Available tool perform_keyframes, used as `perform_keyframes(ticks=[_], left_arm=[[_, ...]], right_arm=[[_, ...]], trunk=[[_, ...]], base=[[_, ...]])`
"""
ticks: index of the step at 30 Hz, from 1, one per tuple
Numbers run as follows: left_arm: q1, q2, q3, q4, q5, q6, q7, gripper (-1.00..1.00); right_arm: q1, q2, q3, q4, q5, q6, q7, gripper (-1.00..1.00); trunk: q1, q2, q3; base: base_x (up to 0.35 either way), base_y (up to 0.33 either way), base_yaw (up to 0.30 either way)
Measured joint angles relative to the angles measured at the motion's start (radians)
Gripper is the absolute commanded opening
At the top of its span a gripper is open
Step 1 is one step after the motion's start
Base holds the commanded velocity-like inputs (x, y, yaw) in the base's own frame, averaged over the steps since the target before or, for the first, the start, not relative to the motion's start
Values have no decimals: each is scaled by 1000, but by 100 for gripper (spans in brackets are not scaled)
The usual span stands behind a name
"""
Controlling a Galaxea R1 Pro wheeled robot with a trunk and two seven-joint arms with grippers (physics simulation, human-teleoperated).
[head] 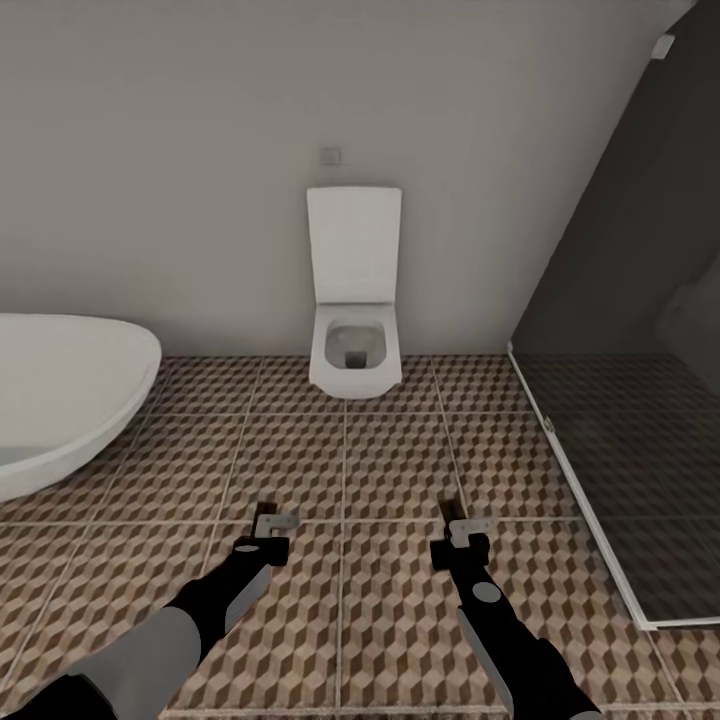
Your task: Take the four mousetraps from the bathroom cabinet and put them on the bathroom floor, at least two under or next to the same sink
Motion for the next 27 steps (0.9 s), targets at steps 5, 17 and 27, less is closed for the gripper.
perform_keyframes(ticks=[5,17,27], left_arm=[[0,0,0,0,0,0,0,-100],[0,0,0,0,0,0,-1,-100],[0,0,0,1,0,0,-1,-100]], right_arm=[[0,0,0,0,0,0,0,-100],[0,0,0,0,0,0,0,-100],[0,0,0,0,0,-1,0,-100]], trunk=[[19,-35,-24],[65,-119,-81],[104,-189,-128]], base=[[0,0,0],[0,0,0],[0,0,0]])
